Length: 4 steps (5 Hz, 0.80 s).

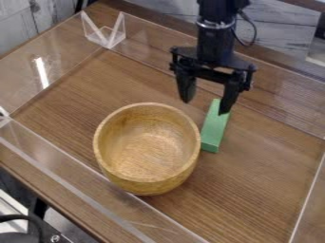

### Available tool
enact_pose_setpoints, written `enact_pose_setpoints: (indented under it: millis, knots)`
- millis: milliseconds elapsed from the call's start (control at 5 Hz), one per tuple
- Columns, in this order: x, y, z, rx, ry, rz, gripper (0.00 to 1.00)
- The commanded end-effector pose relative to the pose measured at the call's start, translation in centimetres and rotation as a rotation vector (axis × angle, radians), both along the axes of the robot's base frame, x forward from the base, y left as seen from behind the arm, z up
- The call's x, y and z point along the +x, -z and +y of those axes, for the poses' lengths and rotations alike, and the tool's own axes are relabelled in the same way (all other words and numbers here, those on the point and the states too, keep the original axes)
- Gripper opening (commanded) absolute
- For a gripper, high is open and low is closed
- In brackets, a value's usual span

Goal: Put the green block in the brown bowl

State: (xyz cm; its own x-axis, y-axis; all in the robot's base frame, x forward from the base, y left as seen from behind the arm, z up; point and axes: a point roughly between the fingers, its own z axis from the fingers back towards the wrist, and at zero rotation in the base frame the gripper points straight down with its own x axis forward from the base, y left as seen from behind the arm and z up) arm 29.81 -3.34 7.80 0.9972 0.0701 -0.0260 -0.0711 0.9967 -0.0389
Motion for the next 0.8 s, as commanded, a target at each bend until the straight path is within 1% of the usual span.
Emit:
enact_pose_setpoints:
  millis: [0, 600]
  knots:
    - [0.5, -0.2, -0.6, -0.009, 0.007, -0.054, 1.0]
    - [1.4, 1.9, -1.4, -0.024, -0.023, -0.109, 1.0]
